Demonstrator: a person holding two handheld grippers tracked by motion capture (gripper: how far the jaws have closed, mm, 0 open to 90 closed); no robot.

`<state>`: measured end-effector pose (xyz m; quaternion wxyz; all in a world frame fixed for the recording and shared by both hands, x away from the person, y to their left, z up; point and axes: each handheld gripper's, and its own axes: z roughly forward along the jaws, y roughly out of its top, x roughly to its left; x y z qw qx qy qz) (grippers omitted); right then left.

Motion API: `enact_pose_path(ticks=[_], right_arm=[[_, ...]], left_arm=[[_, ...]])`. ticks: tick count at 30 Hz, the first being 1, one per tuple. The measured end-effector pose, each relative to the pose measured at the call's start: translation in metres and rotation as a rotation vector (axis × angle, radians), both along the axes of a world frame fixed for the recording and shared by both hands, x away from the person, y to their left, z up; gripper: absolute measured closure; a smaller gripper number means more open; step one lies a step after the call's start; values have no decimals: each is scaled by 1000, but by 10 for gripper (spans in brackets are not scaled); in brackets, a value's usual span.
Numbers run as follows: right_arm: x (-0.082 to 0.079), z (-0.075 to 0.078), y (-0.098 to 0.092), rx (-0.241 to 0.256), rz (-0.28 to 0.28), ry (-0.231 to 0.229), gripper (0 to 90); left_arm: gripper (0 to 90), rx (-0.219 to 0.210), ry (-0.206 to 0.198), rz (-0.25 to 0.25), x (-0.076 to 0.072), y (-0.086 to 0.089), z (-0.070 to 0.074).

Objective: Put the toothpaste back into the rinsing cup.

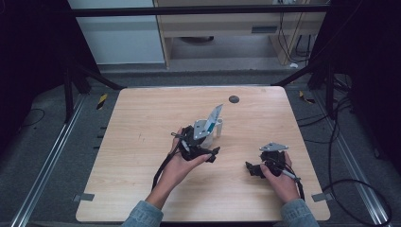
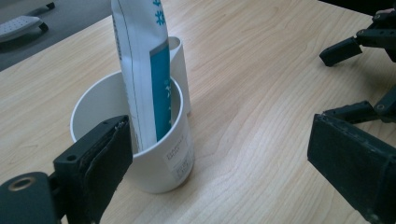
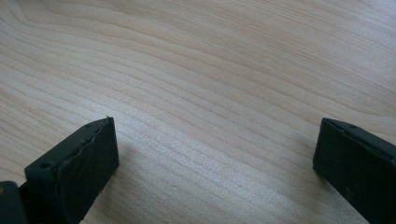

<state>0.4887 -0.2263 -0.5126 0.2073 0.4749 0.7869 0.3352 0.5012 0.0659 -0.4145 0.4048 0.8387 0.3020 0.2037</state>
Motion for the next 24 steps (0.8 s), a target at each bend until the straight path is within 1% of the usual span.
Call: enact_pose_path(ticks=[3,4,7,12,13,14,16,17,18,19,20,21,24], right_arm=[[0,0,0,-5,-2,-4,5],[-1,0,0,1,-9,1,5],[-2,0,0,-4,-7,-4,5],[-2,0,0,-4,-7,-5,5],[-2,0,0,-4,-7,-5,5],[-2,0,0,-4,-7,-5,5],[-2,0,0,-4,-8,-5,5],[-2,0,0,2,-11,0,5],[-2,0,0,2,-11,0,5],[-2,0,0,2,-12,0,5],[-2,0,0,2,-12,0,5],[-2,0,0,2,-11,1,5],[-2,0,0,2,-11,1,4]], left_arm=[[62,-13,4,2,-3,4,-2],[62,-13,6,2,-4,6,-3],[62,-16,13,5,-5,10,-6],[62,-19,17,24,-9,22,-8],[62,-8,18,26,-9,27,-8],[62,-8,18,26,-9,27,-8],[62,13,12,42,-11,33,-8],[63,30,20,55,-12,41,-9],[63,30,20,55,-12,41,-9],[62,40,26,72,-12,48,-10],[62,40,26,72,-12,48,-10],[62,47,26,84,-11,53,-10],[62,36,44,107,-9,65,-11]])
